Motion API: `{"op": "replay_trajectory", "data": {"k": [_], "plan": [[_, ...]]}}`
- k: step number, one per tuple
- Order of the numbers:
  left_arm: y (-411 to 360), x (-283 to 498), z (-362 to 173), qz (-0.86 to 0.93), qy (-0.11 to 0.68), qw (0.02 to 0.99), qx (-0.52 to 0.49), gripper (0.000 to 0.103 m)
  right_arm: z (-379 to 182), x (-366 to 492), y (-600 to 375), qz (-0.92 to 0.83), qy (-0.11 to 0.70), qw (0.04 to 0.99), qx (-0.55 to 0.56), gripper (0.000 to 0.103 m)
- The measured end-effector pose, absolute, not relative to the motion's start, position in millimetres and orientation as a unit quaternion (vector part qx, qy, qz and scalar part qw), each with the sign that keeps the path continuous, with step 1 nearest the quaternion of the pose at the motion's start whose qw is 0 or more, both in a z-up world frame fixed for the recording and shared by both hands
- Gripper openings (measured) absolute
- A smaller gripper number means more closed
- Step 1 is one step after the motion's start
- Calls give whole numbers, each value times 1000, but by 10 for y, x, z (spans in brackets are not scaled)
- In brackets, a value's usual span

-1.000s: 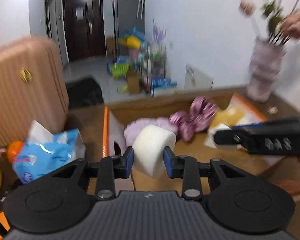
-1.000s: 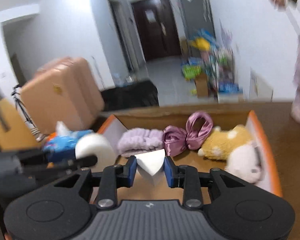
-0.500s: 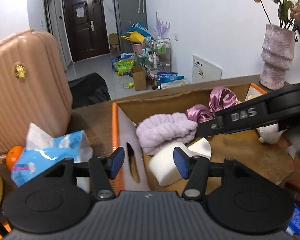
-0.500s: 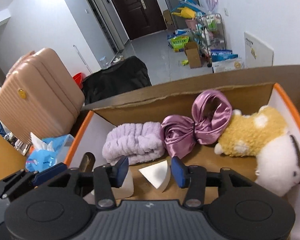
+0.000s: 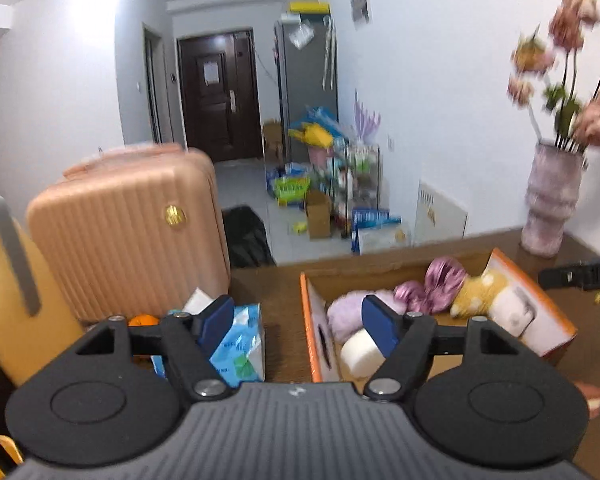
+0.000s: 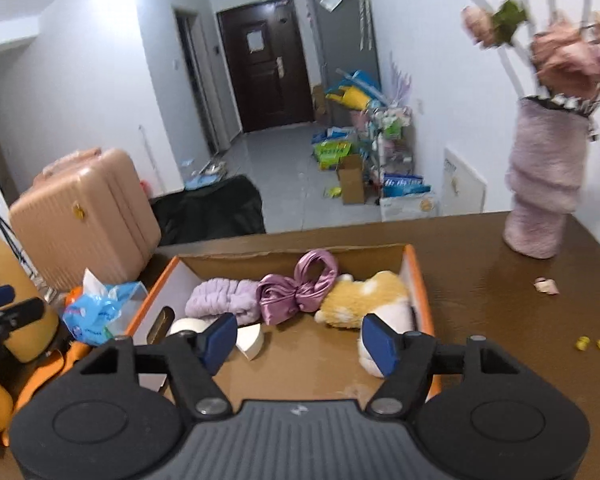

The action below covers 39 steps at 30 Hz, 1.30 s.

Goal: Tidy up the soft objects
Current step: 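Carry both foam pieces into the box and open both tools to release, then withdraw both tools from the box back to the table items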

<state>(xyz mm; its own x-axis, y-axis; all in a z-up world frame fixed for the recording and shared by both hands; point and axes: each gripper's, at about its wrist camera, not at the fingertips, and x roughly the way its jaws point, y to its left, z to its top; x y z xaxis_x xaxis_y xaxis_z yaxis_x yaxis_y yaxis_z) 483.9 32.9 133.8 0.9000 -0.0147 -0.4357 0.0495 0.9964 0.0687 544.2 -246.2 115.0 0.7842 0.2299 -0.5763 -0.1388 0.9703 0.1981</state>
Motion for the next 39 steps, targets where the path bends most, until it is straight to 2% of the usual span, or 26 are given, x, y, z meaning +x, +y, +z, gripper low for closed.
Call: {"op": "replay_trajectory", "data": {"k": [2, 7, 12, 16, 19, 23, 26, 28, 32, 39], "plan": [[312, 4616, 1450, -25, 195, 980, 31, 82, 1258, 5242, -2499, 93, 296, 949, 64, 68], [330, 3905, 1495, -23, 118, 993, 5, 86, 1400, 4512, -2574, 91, 225, 969, 39, 74], [268, 3129, 1162, -14, 70, 997, 22, 92, 1313, 3589, -2556, 97, 119, 988, 0, 85], [200, 2485, 812, -4, 66, 997, 49, 95, 1119, 2825, -2493, 108, 62, 991, -43, 89], [218, 1998, 607, -3, 64, 997, 44, 99, 930, 2353, -2464, 126, 54, 990, -39, 96], [271, 1558, 319, -28, 105, 994, 16, 99, 567, 1752, -2457, 137, 53, 989, -23, 98], [194, 1442, 144, -34, 132, 990, 47, 99, 266, 1468, -2500, 141, 67, 988, 1, 99], [169, 1438, 117, -42, 139, 988, 52, 99, 126, 1395, -2475, 148, 97, 984, -3, 98], [149, 1426, 145, -53, 131, 989, 38, 99, 76, 1308, -2402, 125, 85, 987, -49, 98], [188, 1492, 104, -43, 142, 988, 31, 99, 76, 1408, -2414, 134, 95, 986, -24, 98]]}}
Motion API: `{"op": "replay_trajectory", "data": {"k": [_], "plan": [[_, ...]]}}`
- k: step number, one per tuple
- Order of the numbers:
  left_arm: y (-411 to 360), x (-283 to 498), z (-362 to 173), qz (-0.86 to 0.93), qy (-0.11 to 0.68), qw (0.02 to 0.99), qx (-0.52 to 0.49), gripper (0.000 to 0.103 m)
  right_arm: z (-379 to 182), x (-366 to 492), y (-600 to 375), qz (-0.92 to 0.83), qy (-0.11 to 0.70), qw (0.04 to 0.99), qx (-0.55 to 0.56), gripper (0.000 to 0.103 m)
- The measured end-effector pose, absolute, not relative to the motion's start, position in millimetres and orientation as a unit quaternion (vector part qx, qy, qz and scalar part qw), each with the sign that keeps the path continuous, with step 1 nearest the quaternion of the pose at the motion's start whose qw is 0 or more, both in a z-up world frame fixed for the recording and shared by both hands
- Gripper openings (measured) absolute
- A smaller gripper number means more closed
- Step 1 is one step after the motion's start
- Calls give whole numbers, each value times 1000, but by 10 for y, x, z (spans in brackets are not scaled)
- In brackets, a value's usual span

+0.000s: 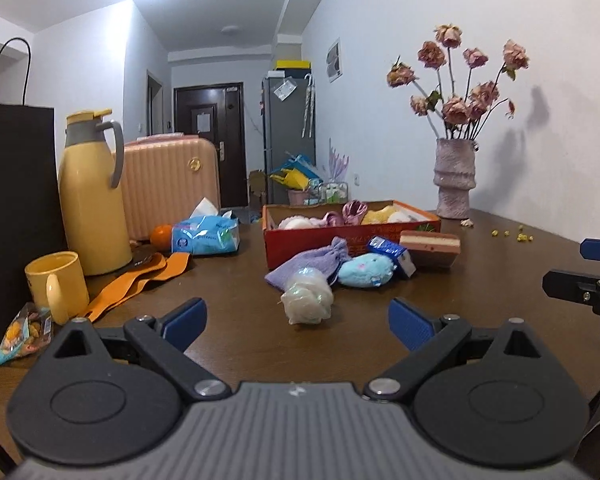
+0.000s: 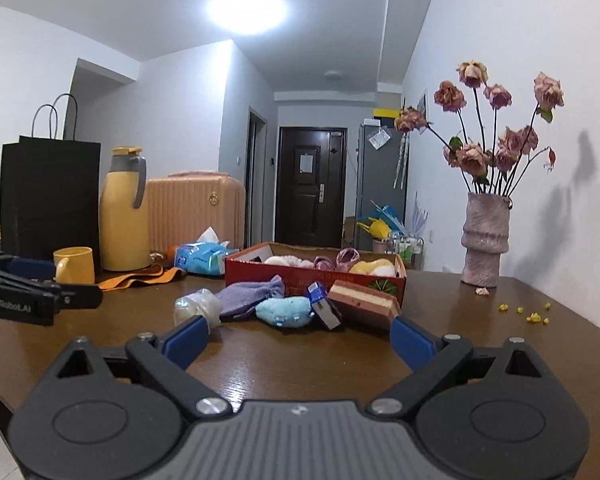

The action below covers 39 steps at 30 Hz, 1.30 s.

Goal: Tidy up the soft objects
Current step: 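Withdraw both tools from the box back to the table items, then grasp the clear wrapped bundle with the left tool while the right tool grasps the light blue fuzzy plush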

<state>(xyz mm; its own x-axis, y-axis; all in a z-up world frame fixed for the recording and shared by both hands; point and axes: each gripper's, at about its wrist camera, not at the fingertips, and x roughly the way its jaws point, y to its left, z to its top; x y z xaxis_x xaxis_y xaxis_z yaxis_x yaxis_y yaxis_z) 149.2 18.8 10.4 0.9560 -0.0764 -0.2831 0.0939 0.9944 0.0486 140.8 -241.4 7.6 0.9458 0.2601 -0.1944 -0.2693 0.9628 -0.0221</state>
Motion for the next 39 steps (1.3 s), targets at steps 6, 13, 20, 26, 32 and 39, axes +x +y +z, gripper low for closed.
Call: {"op": "replay_trajectory", "data": {"k": [6, 13, 20, 26, 32, 39], "plan": [[183, 1673, 13, -38, 164, 985, 31, 99, -14, 1582, -2404, 138, 116, 984, -12, 97], [108, 2034, -80, -45, 192, 980, 22, 99, -86, 1922, -2485, 133, 151, 980, 11, 91], [14, 2483, -138, -45, 206, 977, 30, 99, -99, 2501, -2611, 116, 188, 974, 54, 81], [-5, 2858, -213, -41, 223, 974, 26, 99, -136, 2963, -2698, 115, 215, 966, 84, 73], [-32, 3138, -263, -37, 230, 972, 28, 90, -141, 3438, -2537, 143, 241, 956, 90, 62], [16, 3433, -377, -63, 265, 962, 8, 51, -4, 3997, -1977, 217, 232, 947, 45, 62]]}}
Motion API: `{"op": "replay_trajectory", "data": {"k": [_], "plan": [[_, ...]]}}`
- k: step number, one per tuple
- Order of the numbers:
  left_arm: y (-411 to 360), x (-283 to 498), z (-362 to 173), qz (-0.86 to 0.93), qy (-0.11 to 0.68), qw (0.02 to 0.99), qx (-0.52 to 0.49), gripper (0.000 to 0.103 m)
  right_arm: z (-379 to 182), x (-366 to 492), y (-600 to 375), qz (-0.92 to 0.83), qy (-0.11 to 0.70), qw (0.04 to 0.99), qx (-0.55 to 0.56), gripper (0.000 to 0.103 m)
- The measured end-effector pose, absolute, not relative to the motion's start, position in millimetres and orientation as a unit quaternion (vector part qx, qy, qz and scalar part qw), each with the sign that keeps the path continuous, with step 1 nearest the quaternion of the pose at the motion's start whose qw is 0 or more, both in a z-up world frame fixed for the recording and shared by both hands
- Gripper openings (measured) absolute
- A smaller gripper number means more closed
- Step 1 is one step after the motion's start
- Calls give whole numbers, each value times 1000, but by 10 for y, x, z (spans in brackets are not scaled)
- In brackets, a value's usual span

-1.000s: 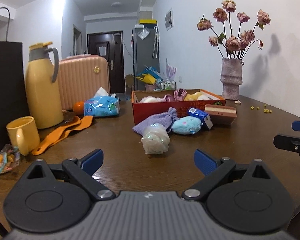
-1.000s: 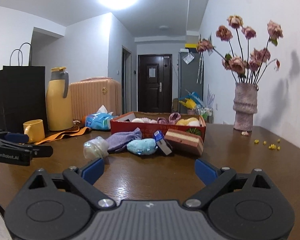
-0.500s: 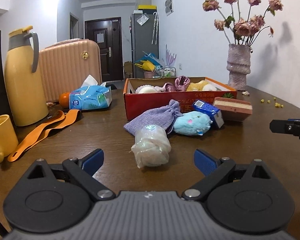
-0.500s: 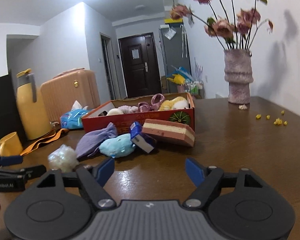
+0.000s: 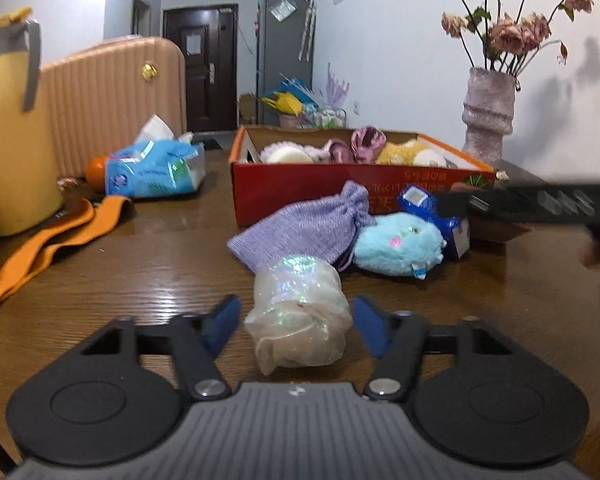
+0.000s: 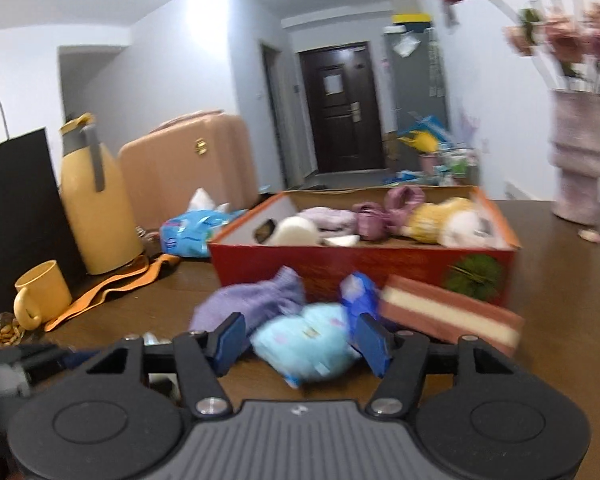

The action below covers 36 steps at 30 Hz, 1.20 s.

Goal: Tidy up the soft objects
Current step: 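Grasp the clear wrapped bundle with the left tool while the right tool grasps the light blue fuzzy plush, then carry the bundle and blue plush into the box and open both tools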

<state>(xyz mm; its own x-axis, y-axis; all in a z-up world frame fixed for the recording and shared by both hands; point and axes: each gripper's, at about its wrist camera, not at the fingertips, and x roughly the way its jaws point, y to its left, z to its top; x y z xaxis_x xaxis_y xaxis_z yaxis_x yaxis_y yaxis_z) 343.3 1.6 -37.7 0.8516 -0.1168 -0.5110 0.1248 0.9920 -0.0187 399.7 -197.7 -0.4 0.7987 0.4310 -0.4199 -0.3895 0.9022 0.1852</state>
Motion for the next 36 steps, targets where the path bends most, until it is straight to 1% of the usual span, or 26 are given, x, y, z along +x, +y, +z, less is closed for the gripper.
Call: {"op": "replay_trajectory", "data": {"k": [1, 5, 7, 10, 13, 14, 17, 20, 22, 23, 24, 29, 33, 36], "plan": [[20, 3470, -403, -68, 272, 960, 6, 45, 6, 4129, -1873, 228, 236, 944, 37, 62], [65, 3501, -420, -70, 268, 961, -1, 44, 17, 4463, -1587, 228, 237, 944, 4, 62], [112, 3522, -421, -58, 265, 962, -2, 44, -25, 4565, -1541, 225, 244, 943, 4, 62], [224, 3580, -419, -40, 264, 964, -18, 44, -142, 4577, -1540, 224, 258, 940, 4, 61], [305, 3618, -421, -37, 268, 962, -36, 44, -255, 4516, -1588, 200, 262, 944, -27, 61], [310, 3616, -420, -38, 267, 962, -37, 44, -290, 4504, -1618, 197, 268, 943, -30, 64], [302, 3609, -409, -41, 267, 962, -36, 44, -363, 4525, -1690, 195, 288, 937, -23, 82], [314, 3609, -409, -41, 268, 962, -40, 44, -415, 4591, -1686, 198, 294, 935, -15, 82], [317, 3607, -412, -42, 268, 961, -43, 44, -448, 4671, -1687, 205, 306, 930, 2, 82], [321, 3607, -411, -41, 268, 961, -44, 44, -453, 4692, -1678, 205, 306, 930, 5, 80], [319, 3603, -410, -41, 268, 961, -44, 44, -457, 4707, -1663, 205, 305, 930, 4, 73], [302, 3569, -406, -35, 267, 962, -42, 43, -429, 4636, -1663, 201, 306, 930, -1, 67], [244, 3385, -353, -44, 267, 962, -38, 42, -363, 4285, -1735, 199, 300, 933, -7, 65], [165, 3176, -343, -47, 270, 961, -23, 40, -311, 3837, -1884, 193, 295, 936, 0, 65]]}}
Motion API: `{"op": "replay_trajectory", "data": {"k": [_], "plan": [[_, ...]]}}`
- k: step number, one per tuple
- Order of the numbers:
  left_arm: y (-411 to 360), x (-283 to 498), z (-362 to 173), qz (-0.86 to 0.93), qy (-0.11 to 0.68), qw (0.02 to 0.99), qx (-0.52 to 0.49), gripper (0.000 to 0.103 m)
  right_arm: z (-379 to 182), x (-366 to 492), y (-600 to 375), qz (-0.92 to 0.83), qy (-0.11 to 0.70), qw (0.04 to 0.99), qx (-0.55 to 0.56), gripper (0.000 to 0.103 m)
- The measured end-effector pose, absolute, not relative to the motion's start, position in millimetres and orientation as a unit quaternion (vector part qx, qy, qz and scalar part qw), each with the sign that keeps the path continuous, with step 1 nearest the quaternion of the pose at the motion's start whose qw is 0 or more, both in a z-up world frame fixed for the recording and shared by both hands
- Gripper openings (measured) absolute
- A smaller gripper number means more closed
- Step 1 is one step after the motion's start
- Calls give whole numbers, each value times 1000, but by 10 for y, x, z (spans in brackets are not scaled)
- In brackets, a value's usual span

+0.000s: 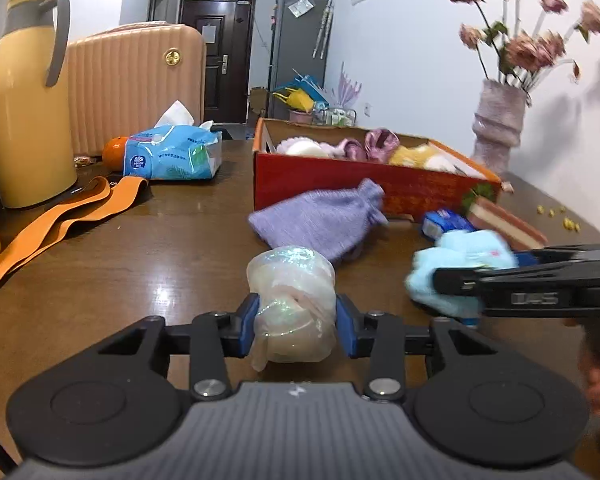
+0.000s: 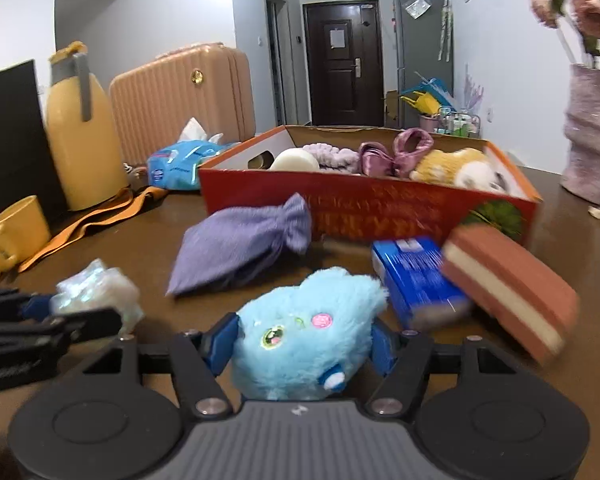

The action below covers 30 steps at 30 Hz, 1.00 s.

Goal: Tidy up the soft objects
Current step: 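Carry the bundle and blue plush into the box and open both tools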

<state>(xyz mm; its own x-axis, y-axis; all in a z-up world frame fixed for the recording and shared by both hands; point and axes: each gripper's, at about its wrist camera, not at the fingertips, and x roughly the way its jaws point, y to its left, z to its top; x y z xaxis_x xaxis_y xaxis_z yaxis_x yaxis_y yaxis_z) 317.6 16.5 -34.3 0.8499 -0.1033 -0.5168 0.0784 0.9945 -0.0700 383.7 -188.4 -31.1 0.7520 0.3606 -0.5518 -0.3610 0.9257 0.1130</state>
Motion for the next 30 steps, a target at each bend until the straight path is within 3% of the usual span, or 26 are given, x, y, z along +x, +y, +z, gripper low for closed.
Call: {"op": "replay_trajectory", "data": {"k": [8, 16, 24, 30], "plan": [[-132, 2554, -209, -90, 269, 959, -20, 39, -110, 2832, -2321, 176, 273, 945, 43, 66], [-292, 2258, 11, -99, 236, 967, -5, 39, 71, 2500, -2400, 183, 242, 951, 52, 66], [-268, 2519, 164, -107, 221, 969, -2, 39, 159, 2694, -2392, 187, 229, 954, 44, 66], [-149, 3310, 576, -130, 190, 973, -8, 40, 500, 3450, -2371, 203, 206, 956, 40, 66]]}}
